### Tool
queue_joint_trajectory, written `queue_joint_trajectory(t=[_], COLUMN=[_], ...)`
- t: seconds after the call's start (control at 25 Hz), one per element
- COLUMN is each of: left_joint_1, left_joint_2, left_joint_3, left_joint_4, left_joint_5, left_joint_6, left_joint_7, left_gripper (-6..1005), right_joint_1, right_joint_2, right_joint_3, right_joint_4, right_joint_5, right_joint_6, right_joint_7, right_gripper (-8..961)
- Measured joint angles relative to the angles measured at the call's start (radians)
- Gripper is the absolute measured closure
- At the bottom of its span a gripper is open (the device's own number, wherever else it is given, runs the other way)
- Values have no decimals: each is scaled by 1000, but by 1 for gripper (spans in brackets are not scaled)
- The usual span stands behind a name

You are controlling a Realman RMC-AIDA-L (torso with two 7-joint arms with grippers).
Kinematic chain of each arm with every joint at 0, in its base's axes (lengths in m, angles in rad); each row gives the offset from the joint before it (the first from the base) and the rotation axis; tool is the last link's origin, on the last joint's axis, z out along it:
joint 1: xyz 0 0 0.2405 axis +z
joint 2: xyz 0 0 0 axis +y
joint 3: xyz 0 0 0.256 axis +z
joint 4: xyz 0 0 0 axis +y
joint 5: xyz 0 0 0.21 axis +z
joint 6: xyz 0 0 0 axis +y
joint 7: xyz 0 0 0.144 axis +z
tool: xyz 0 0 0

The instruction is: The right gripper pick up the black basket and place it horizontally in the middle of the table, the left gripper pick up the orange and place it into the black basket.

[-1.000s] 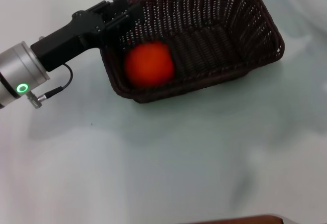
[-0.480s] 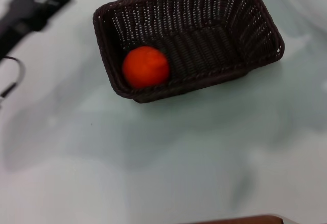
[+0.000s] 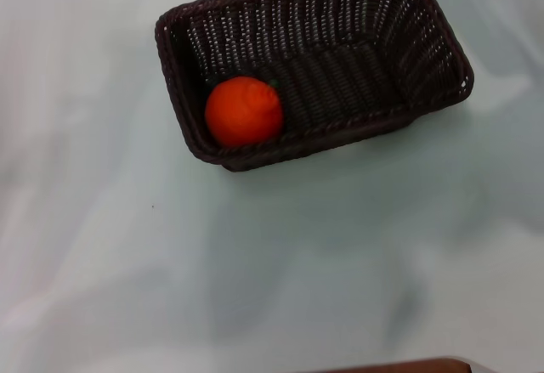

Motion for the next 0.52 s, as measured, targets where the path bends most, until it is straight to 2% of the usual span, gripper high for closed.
queue_joint_trajectory(t=[0.2,0.4,0.52], left_joint_1=[59,93,103], left_joint_2=[1,1,0], left_joint_3=[-28,-29,-29], left_joint_4=[25,44,51], left_joint_5=[-108,-159,-167], left_joint_6=[-7,-9,-10], left_joint_7=[28,30,31], left_gripper=[111,112,112], right_joint_1=[-13,-17,-14], right_joint_2=[2,5,5], right_joint_3=[3,44,91], right_joint_4=[85,139,169], right_joint_5=[158,180,180], right_joint_6=[42,71,88], right_joint_7=[-297,-504,-561], right_gripper=[145,145,145])
